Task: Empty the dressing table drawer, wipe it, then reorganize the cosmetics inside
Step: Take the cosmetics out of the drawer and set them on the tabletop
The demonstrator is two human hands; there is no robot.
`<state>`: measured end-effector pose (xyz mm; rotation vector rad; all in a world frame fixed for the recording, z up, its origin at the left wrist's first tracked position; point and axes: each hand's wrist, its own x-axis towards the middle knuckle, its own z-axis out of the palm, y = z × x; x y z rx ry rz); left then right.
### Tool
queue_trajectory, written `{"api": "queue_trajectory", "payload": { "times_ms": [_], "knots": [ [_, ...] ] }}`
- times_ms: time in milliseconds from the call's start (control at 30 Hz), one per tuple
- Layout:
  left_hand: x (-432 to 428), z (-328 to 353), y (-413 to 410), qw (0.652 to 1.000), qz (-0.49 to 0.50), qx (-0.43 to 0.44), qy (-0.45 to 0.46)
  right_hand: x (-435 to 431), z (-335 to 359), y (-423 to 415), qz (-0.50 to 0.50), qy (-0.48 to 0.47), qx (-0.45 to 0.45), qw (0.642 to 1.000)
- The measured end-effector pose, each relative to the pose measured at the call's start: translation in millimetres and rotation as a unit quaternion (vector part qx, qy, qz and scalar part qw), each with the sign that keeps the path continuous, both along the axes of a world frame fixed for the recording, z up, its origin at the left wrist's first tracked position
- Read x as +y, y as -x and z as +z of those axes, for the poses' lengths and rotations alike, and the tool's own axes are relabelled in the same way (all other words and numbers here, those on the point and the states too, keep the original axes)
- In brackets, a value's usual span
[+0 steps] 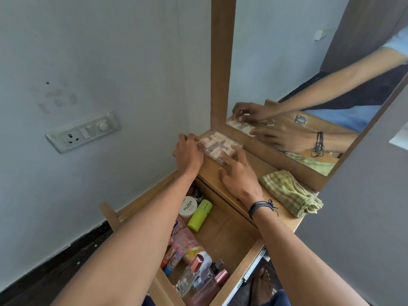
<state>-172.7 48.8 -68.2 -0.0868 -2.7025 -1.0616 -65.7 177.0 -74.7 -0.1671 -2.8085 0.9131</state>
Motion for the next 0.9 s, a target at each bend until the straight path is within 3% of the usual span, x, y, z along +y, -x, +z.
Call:
{"api": "queue_trajectory", "payload": {
  "times_ms": [133,300,633,767,900],
  "knots": [
    [6,-2,9,0.999,0.033,0.009,-0.008,1,-2,2,0.011,-0.044,-0.002,0.999],
    [2,-9,11,0.995,0.046,-0.003,-0.084,1,-3,4,0.016,-0.056,-0.009,0.998],
    [-50,10,-45,0.976,-0.025,-0.096,-0.193,2,-2,6,0.015,-0.031,-0.012,0.999],
    [-85,-4,-105,0.976,0.002,-0.118,-0.184,4,-5,4,-0.015,0.031,0.066,0.997],
    [-117,-26,-148,0.981,0.009,-0.15,-0.125,-1,-2,-4,-0.011,0.03,0.091,0.995]
  ]
}}
